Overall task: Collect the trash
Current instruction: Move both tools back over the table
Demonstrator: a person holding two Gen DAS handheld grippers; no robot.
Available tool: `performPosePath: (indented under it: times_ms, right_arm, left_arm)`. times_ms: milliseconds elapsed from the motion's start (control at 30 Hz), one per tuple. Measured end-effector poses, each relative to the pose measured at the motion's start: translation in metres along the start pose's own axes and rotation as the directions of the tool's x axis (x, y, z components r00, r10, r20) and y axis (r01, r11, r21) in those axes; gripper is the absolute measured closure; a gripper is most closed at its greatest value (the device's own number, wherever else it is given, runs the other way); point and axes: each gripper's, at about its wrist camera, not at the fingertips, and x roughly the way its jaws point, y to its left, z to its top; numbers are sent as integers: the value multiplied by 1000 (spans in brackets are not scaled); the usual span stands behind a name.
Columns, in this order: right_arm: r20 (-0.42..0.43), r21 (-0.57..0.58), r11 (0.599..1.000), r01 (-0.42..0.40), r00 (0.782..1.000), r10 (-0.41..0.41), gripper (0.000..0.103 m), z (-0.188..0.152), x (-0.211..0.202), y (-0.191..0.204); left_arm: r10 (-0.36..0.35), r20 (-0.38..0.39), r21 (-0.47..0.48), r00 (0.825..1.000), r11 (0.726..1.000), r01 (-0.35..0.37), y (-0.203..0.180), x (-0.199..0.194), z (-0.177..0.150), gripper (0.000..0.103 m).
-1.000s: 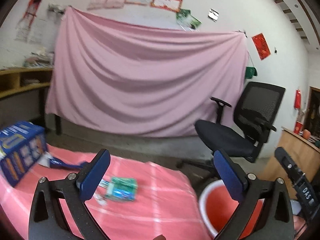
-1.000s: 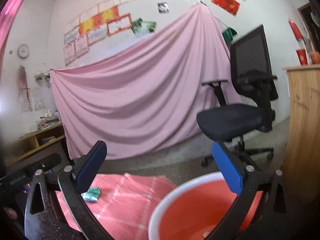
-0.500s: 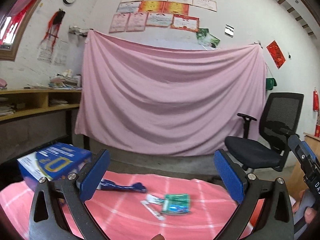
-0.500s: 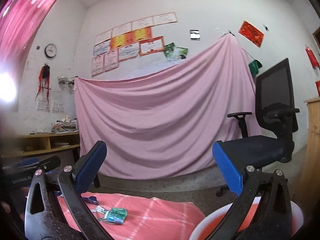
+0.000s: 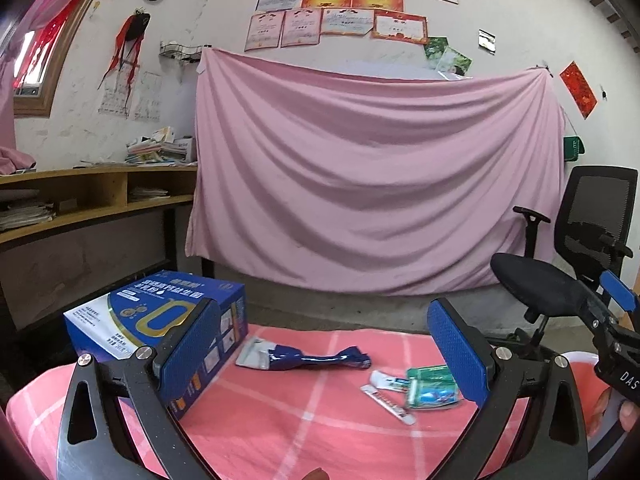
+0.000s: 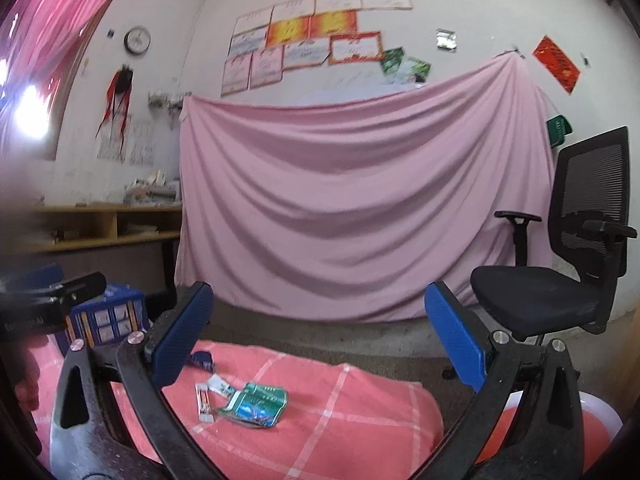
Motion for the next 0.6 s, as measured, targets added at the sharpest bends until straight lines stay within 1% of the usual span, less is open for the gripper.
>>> performPosePath:
  times_ms: [100, 167, 267, 333, 433, 533, 600]
  right_arm:
    - [-33, -13, 1000, -12, 999, 11, 0, -6, 9, 4]
    - [-72, -27, 1000, -16, 997, 14, 0, -11, 18, 7]
    - [-133, -34, 999, -31, 991, 26, 0, -18, 31, 9]
    - [-165, -22, 998, -56, 985, 52, 0, -22, 39, 8]
    - [-219, -17, 997, -71, 974, 65, 0, -29, 50, 7]
    - [-298, 7, 997, -81, 951, 80, 0, -36, 66, 3]
    - [-356, 33, 995, -94, 929, 100, 1, -41, 78, -1]
  left_arm:
    - [9, -13, 4, 1000, 1000, -9, 3, 7, -4, 2]
    - [10, -35, 10, 999, 1000, -9, 6, 12, -6, 2]
    - [18, -99, 25, 995, 1000, -16, 7, 25, -12, 2]
    - [4, -156, 28, 988, 1000, 1, 9, 36, -14, 2]
    - [6, -243, 47, 970, 999, 6, 5, 55, -21, 2]
    - [10, -318, 53, 948, 999, 8, 0, 71, -28, 2]
    - [-9, -383, 45, 924, 999, 29, -3, 84, -34, 3]
